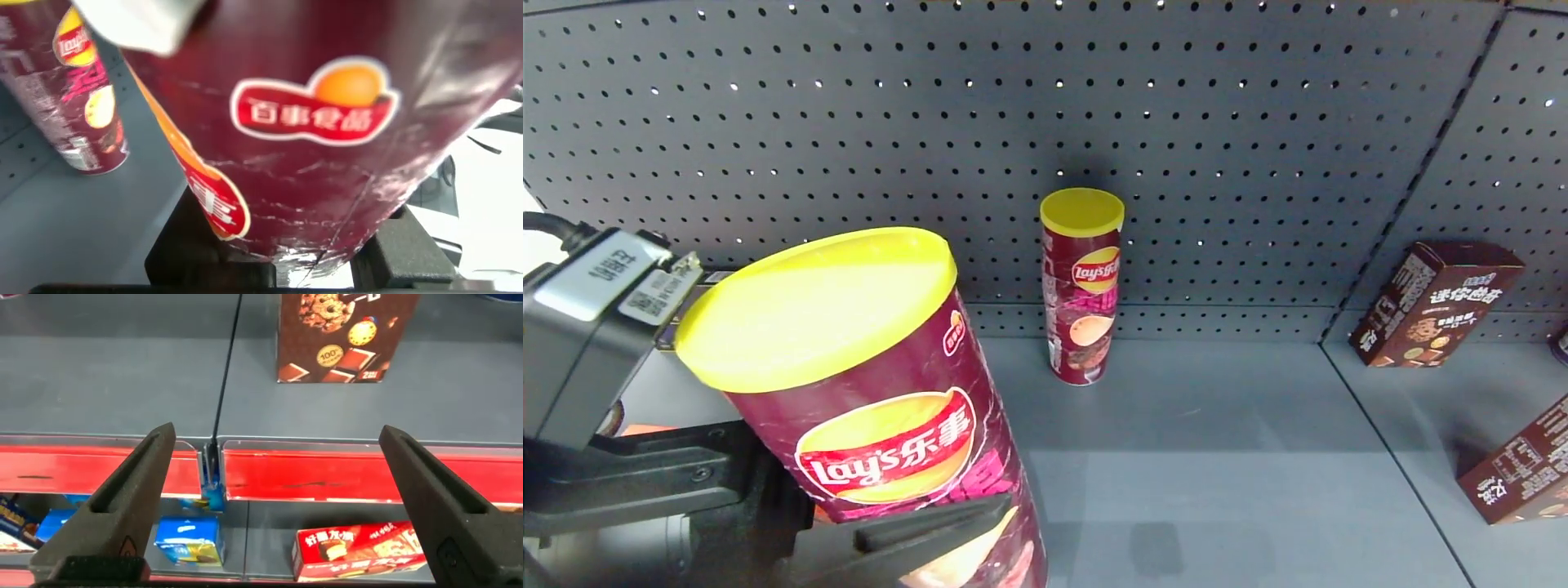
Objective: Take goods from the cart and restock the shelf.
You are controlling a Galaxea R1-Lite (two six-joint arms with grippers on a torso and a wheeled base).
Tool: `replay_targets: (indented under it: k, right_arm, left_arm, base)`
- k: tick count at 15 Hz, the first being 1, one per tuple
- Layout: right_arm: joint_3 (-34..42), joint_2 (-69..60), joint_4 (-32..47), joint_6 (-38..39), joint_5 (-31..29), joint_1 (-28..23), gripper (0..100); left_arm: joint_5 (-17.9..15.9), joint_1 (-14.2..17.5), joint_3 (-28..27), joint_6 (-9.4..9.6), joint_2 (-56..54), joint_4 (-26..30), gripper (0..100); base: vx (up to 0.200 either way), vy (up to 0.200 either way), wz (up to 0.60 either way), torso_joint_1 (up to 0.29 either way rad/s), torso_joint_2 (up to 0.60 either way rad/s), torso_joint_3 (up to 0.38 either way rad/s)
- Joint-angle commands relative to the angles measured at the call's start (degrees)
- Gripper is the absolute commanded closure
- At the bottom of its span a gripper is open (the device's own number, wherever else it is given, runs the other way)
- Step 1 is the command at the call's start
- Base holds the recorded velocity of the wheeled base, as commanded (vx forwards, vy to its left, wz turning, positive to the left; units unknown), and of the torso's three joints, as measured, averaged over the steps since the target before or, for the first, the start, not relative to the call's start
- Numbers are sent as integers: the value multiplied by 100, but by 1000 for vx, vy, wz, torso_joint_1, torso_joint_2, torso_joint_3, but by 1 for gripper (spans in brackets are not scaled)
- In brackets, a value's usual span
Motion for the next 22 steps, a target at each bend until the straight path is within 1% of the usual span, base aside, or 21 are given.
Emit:
replay_targets:
  k: [1, 4, 6, 7, 8, 9, 10, 11, 12, 14, 15, 17, 18, 19, 20, 22]
  right_arm:
    - [1, 0, -1, -1, 1, -2, 0]
    - [1, 0, -1, -72, -34, -2, 0]
    - [-8, 0, -9, -186, -271, -2, 0]
    - [1, 0, -62, -151, -298, -2, 0]
    - [-307, 105, -133, 16, -333, -11, 0]
    - [-746, 694, -133, 658, -350, 42, 0]
    - [-1054, 914, -124, 666, -280, 94, 0]
    - [-1889, 1283, 219, -107, 133, 173, 0]
    - [-2249, 1538, 360, -274, 186, 235, 0]
    - [-2513, 1898, 324, -292, 388, 314, 0]
    - [-2768, 2250, 219, -283, 625, 490, 0]
    - [-3242, 2962, 219, -344, 775, 692, 0]
    - [-3471, 3340, 210, -494, 880, 806, 0]
    - [-3603, 3560, 210, -608, 924, 876, 0]
    - [-3901, 4061, 201, -863, 942, 1052, 0]
    - [-4227, 4641, 166, -1021, 942, 1333, 0]
  left_arm:
    - [1, 1, 22, 2, 5, -1, 100]
    - [1, 1, 22, 2, 5, -10, 100]
    - [1, 10, 5, 2, 5, 8, 100]
    - [1, 45, 13, 2, -4, 16, 100]
    - [1, 107, 13, -7, -4, 16, 100]
    - [1, 116, 31, -7, -4, 16, 100]
    - [1, 116, 31, 2, 5, 16, 100]
    - [1, 89, 75, 10, 5, -10, 100]
    - [1, 81, 93, 19, 13, -28, 100]
    - [1, 72, 154, 19, 5, -28, 100]
    - [1, 81, 145, 19, 13, -28, 100]
    - [1, 116, 128, 10, 22, -28, 100]
    - [10, 116, 128, 10, 22, -28, 100]
    - [10, 124, 136, 10, 22, -28, 100]
    - [10, 124, 136, 2, 22, -28, 100]
    - [10, 124, 145, 2, 40, -28, 100]
  base:
    - [0, 0, 0, 0, 0, 0]
    - [0, 0, 0, 0, 0, 0]
    - [0, 0, 0, 0, 0, 0]
    - [0, 0, 0, 0, 0, 0]
    - [0, 0, 0, 0, 0, 0]
    - [0, 0, 0, 0, 0, 0]
    - [0, 0, 0, 0, 0, 0]
    - [0, 0, 0, 0, 0, 0]
    - [0, 0, 0, 0, 0, 0]
    - [0, 0, 0, 0, 0, 0]
    - [0, 0, 0, 0, 0, 0]
    - [0, 0, 0, 0, 0, 0]
    - [0, 0, 0, 0, 0, 0]
    - [0, 0, 0, 0, 0, 0]
    - [0, 0, 0, 0, 0, 0]
    - [0, 0, 0, 0, 0, 0]
